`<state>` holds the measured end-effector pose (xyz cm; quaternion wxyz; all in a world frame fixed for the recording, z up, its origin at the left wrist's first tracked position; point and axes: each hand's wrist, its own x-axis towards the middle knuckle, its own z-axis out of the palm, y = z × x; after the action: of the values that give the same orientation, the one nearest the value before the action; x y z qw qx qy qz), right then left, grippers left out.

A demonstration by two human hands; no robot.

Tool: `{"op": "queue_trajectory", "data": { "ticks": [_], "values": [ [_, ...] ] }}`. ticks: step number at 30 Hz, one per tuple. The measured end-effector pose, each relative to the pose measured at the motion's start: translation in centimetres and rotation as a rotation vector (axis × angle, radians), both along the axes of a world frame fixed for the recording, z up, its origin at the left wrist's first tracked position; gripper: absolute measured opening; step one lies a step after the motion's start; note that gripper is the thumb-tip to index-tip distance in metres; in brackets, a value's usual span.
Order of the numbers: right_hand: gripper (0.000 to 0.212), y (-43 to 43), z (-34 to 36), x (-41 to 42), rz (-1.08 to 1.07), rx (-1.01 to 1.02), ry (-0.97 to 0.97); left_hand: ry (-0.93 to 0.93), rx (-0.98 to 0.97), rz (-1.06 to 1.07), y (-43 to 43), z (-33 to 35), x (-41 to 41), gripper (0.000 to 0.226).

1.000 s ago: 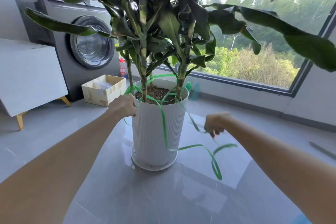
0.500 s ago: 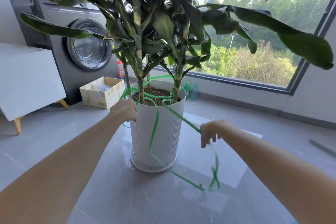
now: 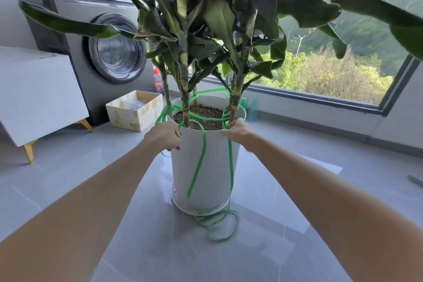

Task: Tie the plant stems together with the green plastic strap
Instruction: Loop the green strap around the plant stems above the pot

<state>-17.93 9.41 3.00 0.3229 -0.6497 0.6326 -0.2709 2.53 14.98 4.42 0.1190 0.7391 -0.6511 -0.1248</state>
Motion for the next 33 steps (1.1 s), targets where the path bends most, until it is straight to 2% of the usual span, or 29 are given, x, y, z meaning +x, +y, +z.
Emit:
{"op": "queue_trajectory", "data": {
  "ticks": [4, 8, 10, 12, 13, 14, 16, 18, 20, 22, 24, 26, 29, 33],
  "values": [
    [0.023, -0.8, -0.3, 0.1, -0.008, -0.026, -0.068, 0.026, -0.014, -0.031, 0.1, -0.1, 0.1, 0.022],
    [0.043, -0.3, -0.5, 0.2, 0.008, 0.020, -0.074, 0.026, 0.012, -0.042, 0.3, -0.1, 0.2, 0.023],
    [0.032, -0.4, -1.0, 0.5, -0.021, 0.012, -0.095, 0.034, 0.023, -0.043, 0.3, 0.1, 0.3, 0.024],
    [0.009, -0.4, -1.0, 0.8, -0.076, -0.041, -0.186, 0.045, 0.035, -0.038, 0.4, 0.2, 0.5, 0.023],
    [0.012, -0.3, -0.9, 0.9, -0.081, -0.095, -0.191, 0.048, 0.039, -0.032, 0.4, 0.2, 0.6, 0.023],
    [0.012, -0.4, -0.8, 1.1, -0.048, -0.146, -0.149, 0.049, 0.042, -0.025, 0.5, 0.3, 0.8, 0.023],
    [0.007, 0.3, -0.1, 1.2, 0.161, -0.150, 0.076, 0.049, 0.043, -0.010, 0.7, 0.3, 1.2, 0.022],
    [0.012, 1.1, -0.1, 0.8, 0.311, -0.002, 0.325, 0.052, 0.049, -0.003, 0.8, 0.3, 1.5, 0.019],
    [0.016, 1.5, -0.4, -0.5, 0.344, 0.023, 0.622, 0.059, 0.050, 0.004, 1.1, 0.5, 1.5, 0.017],
    [0.015, 1.6, -0.3, -2.0, 0.321, -0.023, 0.749, 0.069, 0.047, 0.010, 1.1, 0.7, 1.6, 0.017],
    [0.004, 1.5, 0.1, -3.0, 0.334, 0.029, 0.629, 0.075, 0.046, 0.016, 1.2, 0.8, 1.6, 0.017],
    [0.011, 1.6, 0.9, -3.6, 0.354, 0.118, 0.399, 0.073, 0.047, 0.019, 1.3, 0.8, 1.5, 0.017],
    [0.004, 2.1, 2.1, -5.0, 0.397, 0.238, 0.116, 0.059, 0.043, 0.018, 1.5, 0.9, 1.3, 0.018],
    [0.008, 1.8, 2.6, -7.0, 0.394, 0.289, -0.416, 0.025, 0.028, 0.010, 1.4, 1.0, 1.0, 0.022]
  ]
}}
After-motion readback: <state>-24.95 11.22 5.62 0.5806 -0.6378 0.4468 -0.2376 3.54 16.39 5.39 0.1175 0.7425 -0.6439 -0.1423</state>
